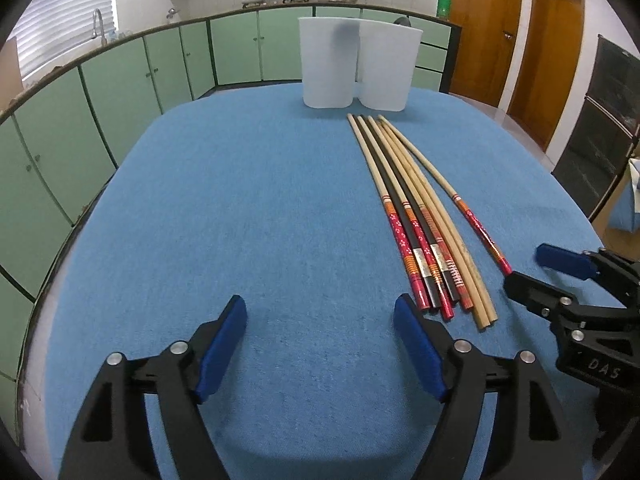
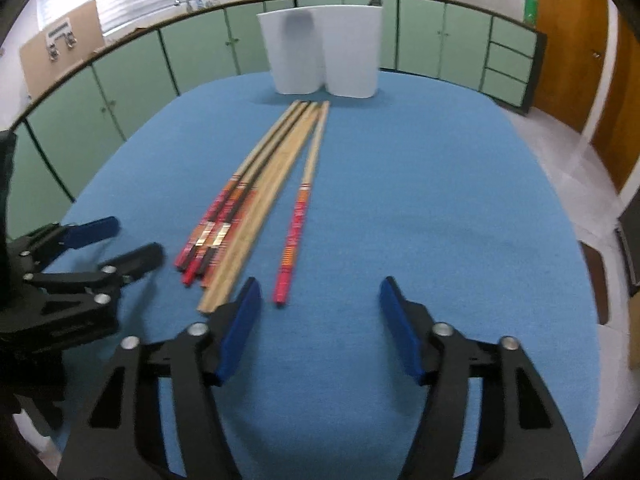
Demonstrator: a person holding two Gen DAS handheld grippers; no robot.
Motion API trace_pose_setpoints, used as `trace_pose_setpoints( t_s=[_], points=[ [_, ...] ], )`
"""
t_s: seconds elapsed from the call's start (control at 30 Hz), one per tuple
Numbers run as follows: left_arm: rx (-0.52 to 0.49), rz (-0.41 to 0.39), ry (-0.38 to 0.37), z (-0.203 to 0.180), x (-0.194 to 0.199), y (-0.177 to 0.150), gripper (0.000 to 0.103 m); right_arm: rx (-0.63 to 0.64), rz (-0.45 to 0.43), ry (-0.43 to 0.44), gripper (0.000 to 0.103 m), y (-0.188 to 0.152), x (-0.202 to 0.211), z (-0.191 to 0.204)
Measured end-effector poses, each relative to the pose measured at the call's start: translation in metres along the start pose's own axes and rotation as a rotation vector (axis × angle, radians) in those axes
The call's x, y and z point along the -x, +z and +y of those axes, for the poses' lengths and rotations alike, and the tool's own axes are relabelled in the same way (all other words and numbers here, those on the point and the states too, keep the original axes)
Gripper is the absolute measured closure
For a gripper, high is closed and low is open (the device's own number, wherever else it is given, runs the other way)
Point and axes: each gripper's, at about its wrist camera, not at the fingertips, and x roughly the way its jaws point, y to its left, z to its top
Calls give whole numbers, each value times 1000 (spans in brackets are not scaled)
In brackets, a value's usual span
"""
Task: Organize utensils
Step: 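Grasp a red-patterned chopstick with the right tool while the left tool grasps another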
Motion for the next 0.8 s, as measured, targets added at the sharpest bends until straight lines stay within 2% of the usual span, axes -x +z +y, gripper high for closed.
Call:
trace_pose_setpoints(
  t_s=[0.03, 0.1, 0.2, 0.5, 0.7, 0.8],
  points=[
    [-1, -1, -1, -1, 0, 0, 28, 12, 0, 1, 63, 0, -1, 3],
    [-2, -2, -5, -1, 1, 0, 28, 25, -1, 13, 81, 0, -1, 6],
    [-4, -2, -11, -3, 0, 0, 28, 34, 0, 18, 96, -1, -1, 9],
    [-34, -6, -55, -16, 0, -1, 28, 8, -3, 28, 97, -1, 0, 4],
    [-69, 17, -10, -21, -7, 0, 26, 7, -3, 29, 97, -1, 1, 3],
    [-56, 16, 22, -14, -6, 0, 25, 5, -3, 29, 97, -1, 0, 4]
  ],
)
